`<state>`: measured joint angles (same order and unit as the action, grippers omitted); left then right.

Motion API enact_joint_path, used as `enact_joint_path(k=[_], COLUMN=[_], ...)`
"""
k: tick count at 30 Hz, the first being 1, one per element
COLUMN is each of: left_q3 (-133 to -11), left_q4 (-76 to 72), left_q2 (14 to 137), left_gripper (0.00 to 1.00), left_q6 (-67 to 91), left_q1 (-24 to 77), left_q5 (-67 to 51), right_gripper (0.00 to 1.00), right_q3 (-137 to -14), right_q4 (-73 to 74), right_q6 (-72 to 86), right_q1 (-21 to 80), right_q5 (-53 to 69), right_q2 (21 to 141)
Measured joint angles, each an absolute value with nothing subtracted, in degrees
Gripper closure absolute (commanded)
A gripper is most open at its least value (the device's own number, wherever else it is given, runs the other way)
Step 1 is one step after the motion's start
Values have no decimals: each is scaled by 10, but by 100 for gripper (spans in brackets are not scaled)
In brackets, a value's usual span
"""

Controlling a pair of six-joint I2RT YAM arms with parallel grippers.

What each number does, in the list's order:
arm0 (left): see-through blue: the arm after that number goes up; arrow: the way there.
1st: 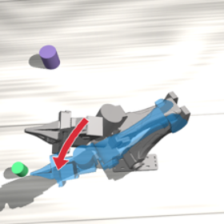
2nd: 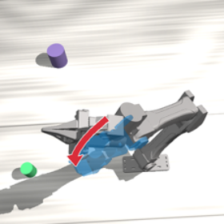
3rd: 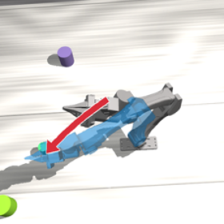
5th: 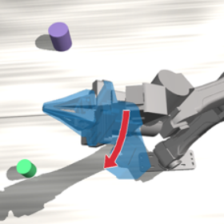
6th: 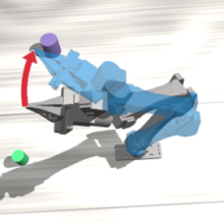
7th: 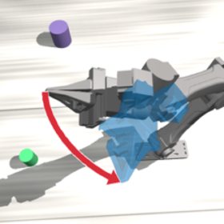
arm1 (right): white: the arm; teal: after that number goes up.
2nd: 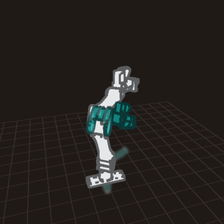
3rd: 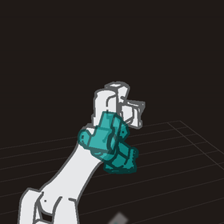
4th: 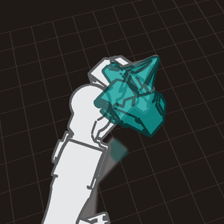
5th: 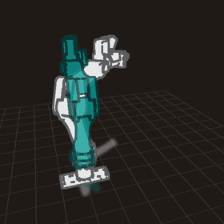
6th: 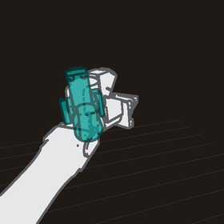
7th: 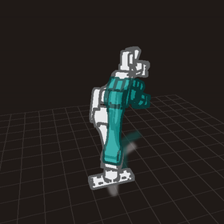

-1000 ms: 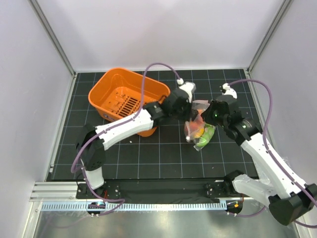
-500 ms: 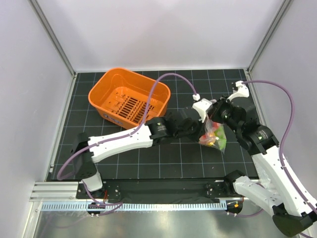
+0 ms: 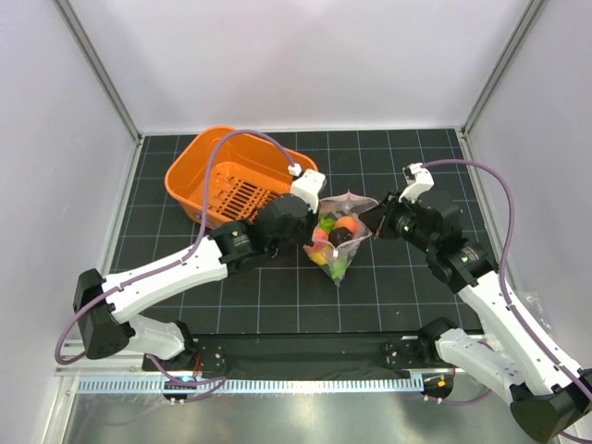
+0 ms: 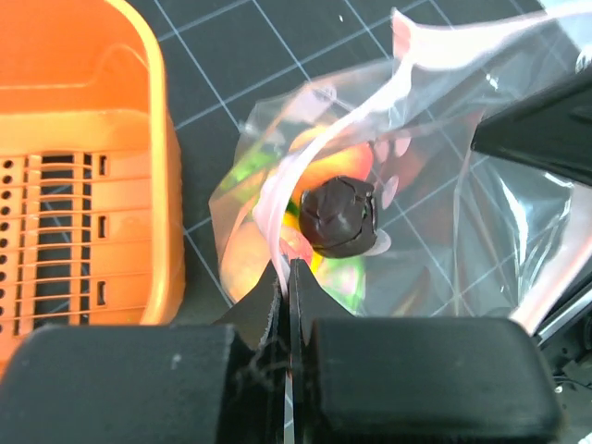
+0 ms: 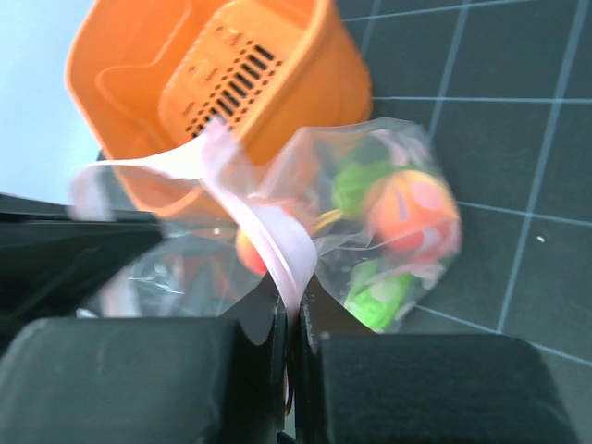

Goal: Place the food in the zip-top bag and seal the zipper
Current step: Adjust the zipper food storage bag at the center of the board.

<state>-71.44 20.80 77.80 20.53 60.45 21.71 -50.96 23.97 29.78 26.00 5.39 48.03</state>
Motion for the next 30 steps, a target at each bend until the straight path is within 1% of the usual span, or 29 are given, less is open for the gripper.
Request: enact_joint_path(k=[1,3,4,5,6,8,14,19,22,25,28,30], left_q3=[-705,-695,-693,-691,-689,-680,-662,-659,-651,-642,-637,-635], left_q4=[200,195,195,195,193,187,188,188,187,187,187,187], left_q2=[778,779,780,779,778,775,753,744,738,733,729,725], left_gripper=[100,100,100,100,100,100,100,100,100,100,100,99], left_q6=[205,205,205,205,205,205,219,235,241,249,253,256], left_q1=[605,608,609,611,611,611,595,562,550,543,537,531], left_q5=[217,216,216,216,216,214,197,182,178,174,171,170], right_gripper=[91,87,81,54,44,31,30,32,35,37,37,37], right_q3=[-510,-510,-510,-508,-506,-498,-479,-479,-480,-482,-488,-491], right_q4=[236,226,219,210,200,176,146,131,129,140,157,163], right_q6=[296,293,292,291,293,292,282,270,257,236,213,198], right_q1=[261,261,262,262,262,262,270,305,360,444,514,542], right_q5=[64,83,97,111,127,158,229,242,209,146,90,62], right_q2=[480,481,482,483,483,480,449,449,471,500,518,523])
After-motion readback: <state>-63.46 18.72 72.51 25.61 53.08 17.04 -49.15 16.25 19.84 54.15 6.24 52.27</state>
